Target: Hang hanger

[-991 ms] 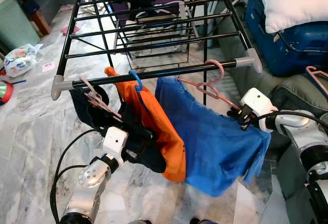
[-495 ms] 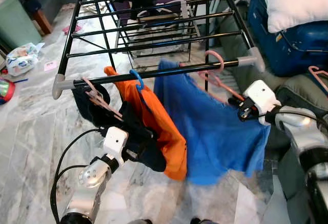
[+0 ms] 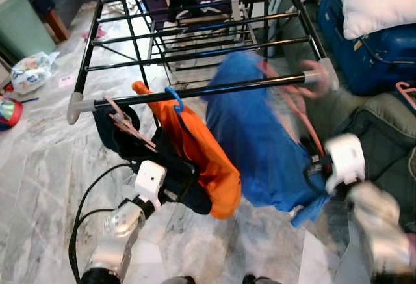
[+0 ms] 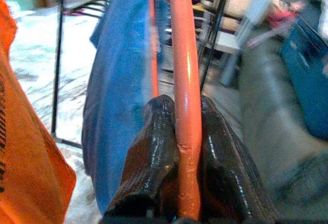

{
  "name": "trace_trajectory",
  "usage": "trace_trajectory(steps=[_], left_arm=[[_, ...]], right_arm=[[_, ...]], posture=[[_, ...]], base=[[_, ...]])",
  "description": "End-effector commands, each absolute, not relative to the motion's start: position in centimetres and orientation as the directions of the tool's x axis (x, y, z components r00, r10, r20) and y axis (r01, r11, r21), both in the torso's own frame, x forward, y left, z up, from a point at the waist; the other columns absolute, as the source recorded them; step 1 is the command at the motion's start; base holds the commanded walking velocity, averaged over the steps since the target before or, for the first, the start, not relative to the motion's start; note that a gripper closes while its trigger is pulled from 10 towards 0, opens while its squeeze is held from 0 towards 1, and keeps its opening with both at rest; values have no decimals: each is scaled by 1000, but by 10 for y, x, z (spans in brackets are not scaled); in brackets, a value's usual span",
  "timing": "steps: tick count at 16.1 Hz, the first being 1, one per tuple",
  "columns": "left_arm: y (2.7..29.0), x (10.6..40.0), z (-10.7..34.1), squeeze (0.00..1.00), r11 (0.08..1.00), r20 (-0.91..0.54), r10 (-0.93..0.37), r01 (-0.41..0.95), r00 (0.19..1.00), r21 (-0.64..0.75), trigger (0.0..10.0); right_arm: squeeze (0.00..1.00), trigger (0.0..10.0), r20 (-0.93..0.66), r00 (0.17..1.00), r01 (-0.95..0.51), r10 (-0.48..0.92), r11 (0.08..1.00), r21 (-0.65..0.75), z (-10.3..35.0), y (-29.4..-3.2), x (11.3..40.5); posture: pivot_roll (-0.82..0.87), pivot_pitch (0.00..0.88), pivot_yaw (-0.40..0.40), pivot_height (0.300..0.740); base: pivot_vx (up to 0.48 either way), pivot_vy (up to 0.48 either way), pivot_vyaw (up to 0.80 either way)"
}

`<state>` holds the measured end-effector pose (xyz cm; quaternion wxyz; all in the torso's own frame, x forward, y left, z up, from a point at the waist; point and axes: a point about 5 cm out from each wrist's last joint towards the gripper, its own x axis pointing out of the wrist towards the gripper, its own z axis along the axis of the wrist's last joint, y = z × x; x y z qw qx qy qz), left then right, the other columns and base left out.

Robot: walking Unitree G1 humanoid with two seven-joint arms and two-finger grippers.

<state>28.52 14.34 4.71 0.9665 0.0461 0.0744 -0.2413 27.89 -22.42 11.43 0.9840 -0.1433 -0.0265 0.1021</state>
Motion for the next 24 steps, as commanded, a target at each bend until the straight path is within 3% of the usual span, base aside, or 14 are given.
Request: trace_trajectory(steps=[1, 2, 3, 9, 16, 24], left_arm=[[148, 286, 43, 0, 889, -196, -431, 452, 881, 77, 10000], [148, 286, 43, 0, 889, -200, -424, 448, 883, 91, 10000], [148, 288, 43, 0, 894, -200, -407, 433, 891, 112, 10000], [150, 290, 42, 0, 913, -197, -349, 380, 916, 150, 10000], [152, 288, 38, 0, 930, -209, -298, 333, 932, 159, 10000], [152, 293, 37, 0, 937, -218, -279, 314, 935, 150, 10000]], right_arm=[[0, 8588, 61, 985, -141, 163, 953, -269, 121, -223, 273], [0, 9882, 37, 988, -136, 150, 957, -255, 114, -219, 266], [0, 10000, 3, 990, -133, 139, 958, -253, 104, -214, 257], [0, 10000, -124, 983, -159, 133, 960, -232, 75, -197, 236], [0, 10000, -164, 979, -153, 123, 971, -186, 63, -184, 230], [0, 10000, -190, 980, -88, 61, 987, -133, 56, -185, 228]], posture=[[-143, 141, 126, 740], [-145, 140, 128, 740], [-149, 143, 129, 740], [-134, 138, 110, 740], [-127, 140, 94, 740], [-129, 112, 85, 740]], base=[[0, 0, 0], [0, 0, 0], [0, 0, 0], [0, 0, 0], [0, 0, 0], [-274, 0, 0]])
